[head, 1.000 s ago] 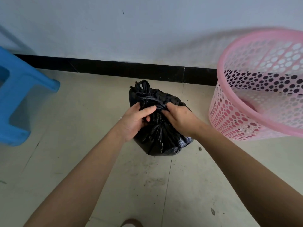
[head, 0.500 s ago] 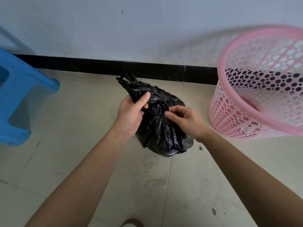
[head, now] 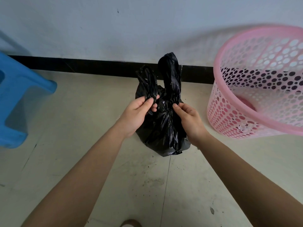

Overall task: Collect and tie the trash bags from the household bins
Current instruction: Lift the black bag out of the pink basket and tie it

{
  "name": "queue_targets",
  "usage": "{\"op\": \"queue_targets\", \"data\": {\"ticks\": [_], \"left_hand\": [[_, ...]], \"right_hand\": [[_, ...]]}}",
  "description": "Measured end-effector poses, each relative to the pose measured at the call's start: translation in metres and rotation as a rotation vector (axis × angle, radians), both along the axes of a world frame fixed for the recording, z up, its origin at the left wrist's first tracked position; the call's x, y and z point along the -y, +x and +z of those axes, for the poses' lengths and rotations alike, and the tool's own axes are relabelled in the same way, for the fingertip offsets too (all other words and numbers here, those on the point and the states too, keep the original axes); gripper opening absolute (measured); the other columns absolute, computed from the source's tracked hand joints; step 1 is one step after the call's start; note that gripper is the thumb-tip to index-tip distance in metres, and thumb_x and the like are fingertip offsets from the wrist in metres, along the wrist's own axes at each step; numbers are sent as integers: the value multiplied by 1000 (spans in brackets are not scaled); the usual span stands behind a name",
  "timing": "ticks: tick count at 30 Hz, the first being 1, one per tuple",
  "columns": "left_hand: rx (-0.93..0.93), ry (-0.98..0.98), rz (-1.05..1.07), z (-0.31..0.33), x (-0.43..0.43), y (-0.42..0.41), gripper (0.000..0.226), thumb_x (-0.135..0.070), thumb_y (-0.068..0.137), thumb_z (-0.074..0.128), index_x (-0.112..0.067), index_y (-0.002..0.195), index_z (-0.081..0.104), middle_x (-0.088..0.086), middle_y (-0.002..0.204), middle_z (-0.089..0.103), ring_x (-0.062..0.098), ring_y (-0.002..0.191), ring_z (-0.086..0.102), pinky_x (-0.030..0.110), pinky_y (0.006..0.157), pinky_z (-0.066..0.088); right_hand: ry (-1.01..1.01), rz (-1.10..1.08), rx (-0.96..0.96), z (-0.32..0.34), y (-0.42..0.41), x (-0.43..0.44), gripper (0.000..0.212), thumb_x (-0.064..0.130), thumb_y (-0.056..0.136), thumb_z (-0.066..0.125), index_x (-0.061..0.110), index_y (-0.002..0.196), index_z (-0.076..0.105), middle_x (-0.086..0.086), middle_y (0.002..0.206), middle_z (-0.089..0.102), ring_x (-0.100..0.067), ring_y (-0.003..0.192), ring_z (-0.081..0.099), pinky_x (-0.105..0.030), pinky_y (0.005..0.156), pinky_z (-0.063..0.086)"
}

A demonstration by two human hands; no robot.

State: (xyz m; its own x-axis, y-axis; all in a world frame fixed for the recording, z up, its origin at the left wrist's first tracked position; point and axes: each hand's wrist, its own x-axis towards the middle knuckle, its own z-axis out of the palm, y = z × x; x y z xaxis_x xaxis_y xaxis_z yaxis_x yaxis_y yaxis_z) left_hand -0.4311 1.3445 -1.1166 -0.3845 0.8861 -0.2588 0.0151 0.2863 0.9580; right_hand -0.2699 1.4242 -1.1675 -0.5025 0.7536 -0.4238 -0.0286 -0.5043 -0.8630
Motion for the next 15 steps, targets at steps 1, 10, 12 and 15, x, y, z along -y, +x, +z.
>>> {"op": "queue_targets", "data": {"ticks": [1,10,12,15], "left_hand": [[-51,44,56,2,-2,2,23,-19,105,47,-19,115,69,-6,91,68,6,87,64,32,97,51],[-237,205,50,6,-24,14,35,-18,110,29,3,104,57,13,100,75,22,93,75,40,89,58],[-198,57,72,-8,-24,2,30,-22,109,32,-7,94,54,10,88,76,24,86,76,46,90,57],[-1,-127,138,-22,-18,-10,26,-21,107,41,-12,94,61,1,73,71,23,82,72,45,90,56]], "right_hand": [[8,3,7,-1,0,0,24,28,99,59,8,107,68,-14,106,75,-30,103,71,-49,101,51],[86,62,120,-8,-2,9,23,36,99,57,16,98,69,-13,100,75,-32,99,71,-54,96,53],[114,5,145,-10,2,8,20,34,98,58,18,97,69,-7,97,76,-26,97,72,-50,96,54],[192,7,148,-9,5,7,18,34,96,61,18,96,69,-9,95,75,-27,95,72,-49,92,56]]}}
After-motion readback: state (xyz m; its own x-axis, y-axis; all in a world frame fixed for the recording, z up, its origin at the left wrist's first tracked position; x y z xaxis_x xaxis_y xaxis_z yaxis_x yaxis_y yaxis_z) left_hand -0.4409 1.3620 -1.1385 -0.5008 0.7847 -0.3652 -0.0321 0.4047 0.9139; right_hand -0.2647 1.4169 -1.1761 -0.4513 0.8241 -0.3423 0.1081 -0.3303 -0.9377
